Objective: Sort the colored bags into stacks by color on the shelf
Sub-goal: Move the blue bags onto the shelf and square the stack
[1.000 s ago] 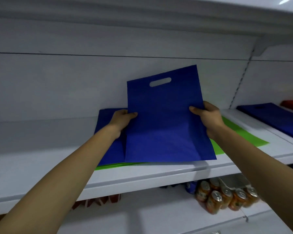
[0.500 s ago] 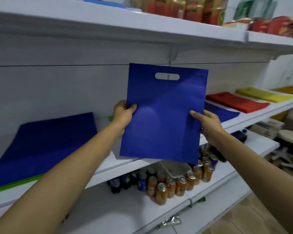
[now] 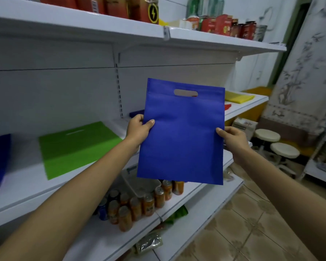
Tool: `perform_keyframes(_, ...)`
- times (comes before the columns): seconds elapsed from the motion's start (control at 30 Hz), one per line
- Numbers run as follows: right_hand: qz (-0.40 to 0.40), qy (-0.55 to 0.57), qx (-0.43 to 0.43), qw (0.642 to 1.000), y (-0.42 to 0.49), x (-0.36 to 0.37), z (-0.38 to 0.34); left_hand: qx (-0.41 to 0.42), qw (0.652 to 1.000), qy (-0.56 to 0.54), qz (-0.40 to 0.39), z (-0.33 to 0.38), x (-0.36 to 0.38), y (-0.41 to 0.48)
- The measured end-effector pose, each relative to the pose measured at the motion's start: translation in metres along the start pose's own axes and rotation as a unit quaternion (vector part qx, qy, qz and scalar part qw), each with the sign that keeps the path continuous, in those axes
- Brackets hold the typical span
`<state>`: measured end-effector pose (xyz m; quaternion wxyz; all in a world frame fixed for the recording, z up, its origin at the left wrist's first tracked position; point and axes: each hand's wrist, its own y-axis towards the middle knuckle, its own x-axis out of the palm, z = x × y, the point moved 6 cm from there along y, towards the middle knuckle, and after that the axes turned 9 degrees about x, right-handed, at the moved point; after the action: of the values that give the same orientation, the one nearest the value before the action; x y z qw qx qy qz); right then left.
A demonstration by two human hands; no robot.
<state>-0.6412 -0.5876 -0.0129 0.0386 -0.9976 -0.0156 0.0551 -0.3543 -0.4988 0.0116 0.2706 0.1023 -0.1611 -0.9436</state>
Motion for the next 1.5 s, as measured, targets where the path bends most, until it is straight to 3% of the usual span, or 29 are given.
perform_keyframes(0.33,0.056,-0.172,-0.059,0.982,0.094,-0.025,-0.017,-0.002,0.993,0.117,-0.006,-0.026,0.043,0.048)
perform_keyframes(0.57,0.09,-0.276,-0.122,0.949,0.169,0.014,-0.056,0.042,0.953,0.299,-0.019,-0.043,0.044,0.126)
perform_keyframes(0.8,0.041,-0.373,-0.178,0.91,0.252,0.077,-0.077,-0.015,0.941,0.333,-0.065,-0.091,0.03,0.195)
perform_keyframes(0.97,-0.006,-0.413,-0.166,0.895,0.291,0.12,-0.068,-0.027,0.933,0.352,-0.07,-0.116,0.014,0.212)
perform_keyframes(1.27,-0.087,-0.466,-0.154,0.867,0.338,0.172,-0.061,-0.115,0.947,0.299,-0.028,-0.146,0.001,0.216)
perform_keyframes(1.5,-0.172,-0.484,-0.152,0.845,0.378,0.194,-0.055,-0.161,0.93,0.329,0.02,-0.16,0.009,0.212)
